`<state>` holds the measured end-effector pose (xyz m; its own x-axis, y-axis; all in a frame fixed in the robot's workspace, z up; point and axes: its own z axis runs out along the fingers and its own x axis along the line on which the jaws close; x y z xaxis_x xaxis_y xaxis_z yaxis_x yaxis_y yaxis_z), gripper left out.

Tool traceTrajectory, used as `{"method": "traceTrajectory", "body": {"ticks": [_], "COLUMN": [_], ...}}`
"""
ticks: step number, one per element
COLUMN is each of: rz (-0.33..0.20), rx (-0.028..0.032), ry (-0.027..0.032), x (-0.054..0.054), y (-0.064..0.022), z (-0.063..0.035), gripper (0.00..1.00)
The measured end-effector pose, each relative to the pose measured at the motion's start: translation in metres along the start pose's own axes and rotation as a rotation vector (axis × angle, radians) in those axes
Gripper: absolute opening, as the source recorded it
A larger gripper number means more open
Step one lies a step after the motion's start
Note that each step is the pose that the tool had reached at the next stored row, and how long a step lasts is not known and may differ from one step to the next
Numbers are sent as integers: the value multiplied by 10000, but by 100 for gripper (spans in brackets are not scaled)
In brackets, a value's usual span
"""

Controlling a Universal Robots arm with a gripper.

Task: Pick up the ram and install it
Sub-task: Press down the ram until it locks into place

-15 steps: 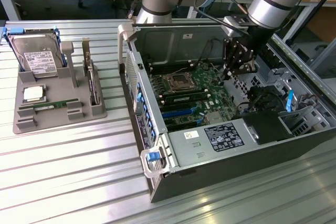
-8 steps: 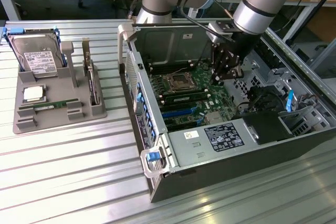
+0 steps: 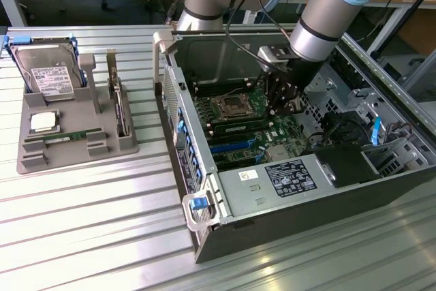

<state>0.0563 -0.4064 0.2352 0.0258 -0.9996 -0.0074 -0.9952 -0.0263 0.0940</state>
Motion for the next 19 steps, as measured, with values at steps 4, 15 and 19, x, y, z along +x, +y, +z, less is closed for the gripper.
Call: {"method": "traceTrajectory", "body": {"ticks": [4,15,19], "rz": [1,1,1], "rx": [8,108,116], "ry": [-8,4,3], "x": [0,-19,-27], "y": [1,782,1054], "z": [-4,24,78], "gripper": [11,11,11]}}
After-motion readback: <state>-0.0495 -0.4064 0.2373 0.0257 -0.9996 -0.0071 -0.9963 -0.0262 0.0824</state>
